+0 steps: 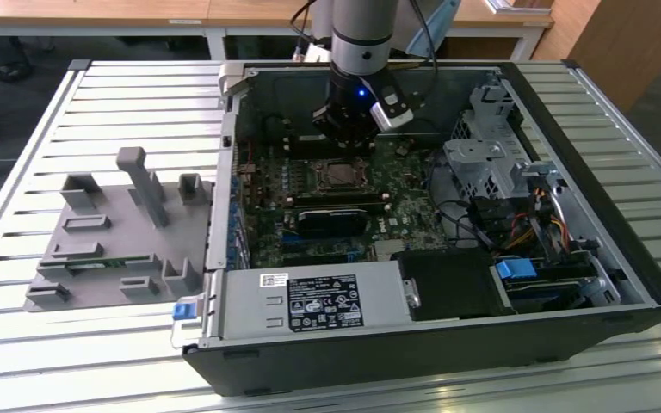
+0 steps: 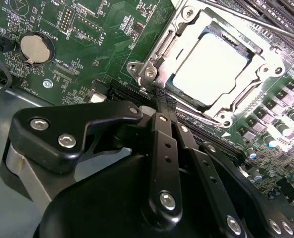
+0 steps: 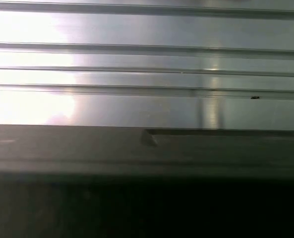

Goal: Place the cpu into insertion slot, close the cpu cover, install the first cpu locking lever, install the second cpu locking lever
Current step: 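Install the first cpu locking lever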

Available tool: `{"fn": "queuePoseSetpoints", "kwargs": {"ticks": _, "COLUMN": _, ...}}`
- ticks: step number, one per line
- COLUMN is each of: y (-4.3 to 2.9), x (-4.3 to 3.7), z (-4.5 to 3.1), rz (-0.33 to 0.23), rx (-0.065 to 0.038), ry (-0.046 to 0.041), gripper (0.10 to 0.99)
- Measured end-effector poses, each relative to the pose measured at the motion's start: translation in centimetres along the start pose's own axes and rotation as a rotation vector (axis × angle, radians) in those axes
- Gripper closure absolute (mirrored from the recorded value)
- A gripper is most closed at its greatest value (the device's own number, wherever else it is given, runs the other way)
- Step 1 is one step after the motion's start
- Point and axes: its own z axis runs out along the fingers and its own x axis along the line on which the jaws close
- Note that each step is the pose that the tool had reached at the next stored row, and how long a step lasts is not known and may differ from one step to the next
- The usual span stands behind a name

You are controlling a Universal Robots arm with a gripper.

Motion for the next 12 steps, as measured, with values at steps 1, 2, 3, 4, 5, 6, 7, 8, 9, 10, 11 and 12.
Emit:
{"fn": "queuePoseSetpoints", "kwargs": {"ticks": 1, "y": 0.0, "x": 0.0, "z": 0.01, "rz": 0.0, "rx": 0.0, "ry": 0.0, "gripper": 0.98}}
{"fn": "queuePoseSetpoints", "kwargs": {"ticks": 2, "y": 0.0, "x": 0.0, "z": 0.04, "rz": 0.0, "rx": 0.0, "ry": 0.0, "gripper": 0.98}}
{"fn": "queuePoseSetpoints", "kwargs": {"ticks": 3, "y": 0.0, "x": 0.0, "z": 0.07, "rz": 0.0, "rx": 0.001, "ry": 0.0001, "gripper": 0.98}}
{"fn": "queuePoseSetpoints", "kwargs": {"ticks": 4, "y": -0.01, "x": 0.01, "z": 0.11, "rz": 0.0, "rx": 0.003, "ry": 0.0003, "gripper": 0.98}}
{"fn": "queuePoseSetpoints", "kwargs": {"ticks": 5, "y": -0.01, "x": 0.01, "z": 0.15, "rz": 0.0, "rx": 0.004, "ry": 0.0005, "gripper": 0.98}}
{"fn": "queuePoseSetpoints", "kwargs": {"ticks": 6, "y": -0.01, "x": 0.01, "z": 0.17, "rz": 0.0, "rx": 0.005, "ry": 0.0005, "gripper": 0.98}}
{"fn": "queuePoseSetpoints", "kwargs": {"ticks": 7, "y": 0.01, "x": -0.02, "z": 0.23, "rz": 0.0, "rx": 0.003, "ry": -0.001, "gripper": 0.98}}
{"fn": "queuePoseSetpoints", "kwargs": {"ticks": 8, "y": 0.01, "x": -0.01, "z": 0.23, "rz": 0.0, "rx": 0.004, "ry": -0.0006, "gripper": 0.98}}
{"fn": "queuePoseSetpoints", "kwargs": {"ticks": 9, "y": 0.01, "x": -0.01, "z": 0.22, "rz": 0.0, "rx": 0.004, "ry": -0.0003, "gripper": 0.98}}
{"fn": "queuePoseSetpoints", "kwargs": {"ticks": 10, "y": 0.0, "x": 0.0, "z": 0.19, "rz": 0.0, "rx": 0.004, "ry": 0.0, "gripper": 0.98}}
{"fn": "queuePoseSetpoints", "kwargs": {"ticks": 11, "y": 0.0, "x": 0.0, "z": 0.15, "rz": 0.0, "rx": 0.004, "ry": 0.0001, "gripper": 0.98}}
{"fn": "queuePoseSetpoints", "kwargs": {"ticks": 12, "y": 0.0, "x": 0.0, "z": 0.09, "rz": 0.0, "rx": 0.004, "ry": 0.0001, "gripper": 0.98}}
